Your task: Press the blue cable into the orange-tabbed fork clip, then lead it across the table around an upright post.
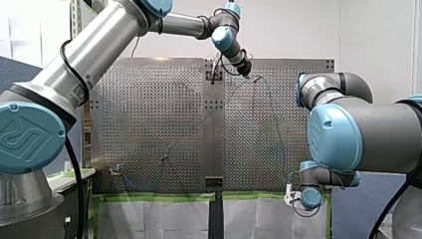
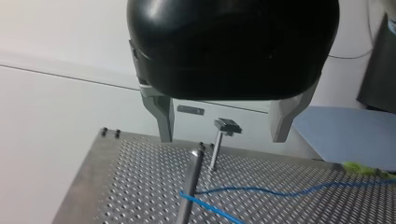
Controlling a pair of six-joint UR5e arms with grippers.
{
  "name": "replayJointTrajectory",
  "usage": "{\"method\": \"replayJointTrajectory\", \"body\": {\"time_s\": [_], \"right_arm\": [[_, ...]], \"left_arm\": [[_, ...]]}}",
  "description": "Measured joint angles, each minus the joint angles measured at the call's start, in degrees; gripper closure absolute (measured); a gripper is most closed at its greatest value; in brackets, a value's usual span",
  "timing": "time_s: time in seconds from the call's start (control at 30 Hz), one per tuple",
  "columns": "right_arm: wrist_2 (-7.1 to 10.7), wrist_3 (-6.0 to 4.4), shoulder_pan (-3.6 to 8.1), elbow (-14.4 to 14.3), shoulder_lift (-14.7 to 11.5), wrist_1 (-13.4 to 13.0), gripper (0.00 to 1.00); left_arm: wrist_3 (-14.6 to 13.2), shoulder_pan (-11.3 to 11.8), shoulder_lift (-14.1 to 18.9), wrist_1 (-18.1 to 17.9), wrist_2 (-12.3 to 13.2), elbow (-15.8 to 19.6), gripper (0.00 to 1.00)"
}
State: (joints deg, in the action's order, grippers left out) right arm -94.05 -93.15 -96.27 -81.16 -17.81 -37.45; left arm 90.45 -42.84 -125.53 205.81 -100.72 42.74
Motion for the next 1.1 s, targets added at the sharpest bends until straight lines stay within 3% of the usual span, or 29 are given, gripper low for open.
{"method": "replayJointTrajectory", "body": {"time_s": [0.23, 0.57, 1.1], "right_arm": [[0.09, 0.05, -0.01, 0.0, 0.0, 0.1, 1.00], [0.17, -0.11, -0.01, 0.1, 0.0, 0.2, 1.00], [0.42, -0.21, -0.03, 0.1, 0.0, 0.2, 1.00]], "left_arm": [[2.3, -0.2, -0.2, -2.8, 0.8, 0.0, 0.00], [2.7, -0.4, -0.1, -3.1, -0.1, 0.0, 0.00], [4.1, -0.9, -0.1, -1.4, -8.8, 0.0, 0.00]]}}
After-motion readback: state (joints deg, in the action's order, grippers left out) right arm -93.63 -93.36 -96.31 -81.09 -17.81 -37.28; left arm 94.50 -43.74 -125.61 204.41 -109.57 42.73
